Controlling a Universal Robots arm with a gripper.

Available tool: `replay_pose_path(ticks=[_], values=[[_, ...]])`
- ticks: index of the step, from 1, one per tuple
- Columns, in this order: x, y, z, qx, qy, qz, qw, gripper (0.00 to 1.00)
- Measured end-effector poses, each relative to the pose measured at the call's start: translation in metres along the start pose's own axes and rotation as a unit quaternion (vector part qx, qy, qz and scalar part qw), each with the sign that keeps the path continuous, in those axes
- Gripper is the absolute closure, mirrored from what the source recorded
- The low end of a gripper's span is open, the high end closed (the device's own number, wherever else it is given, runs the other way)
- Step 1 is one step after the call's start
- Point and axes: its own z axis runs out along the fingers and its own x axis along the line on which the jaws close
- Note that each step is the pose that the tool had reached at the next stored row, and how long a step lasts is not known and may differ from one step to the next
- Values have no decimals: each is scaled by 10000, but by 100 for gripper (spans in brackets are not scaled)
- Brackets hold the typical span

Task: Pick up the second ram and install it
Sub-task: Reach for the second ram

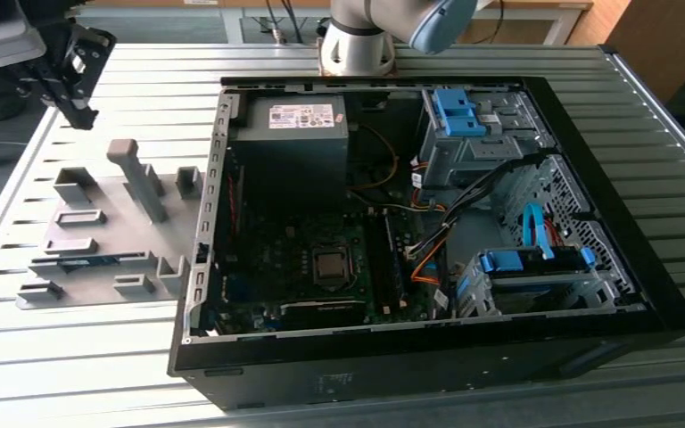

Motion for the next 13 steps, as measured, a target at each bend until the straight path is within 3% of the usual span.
replay_pose_path(ticks=[4,13], values=[[71,-78,14,0,0,0,10000,90],[157,-276,42,0,5,-2,10000,90]])
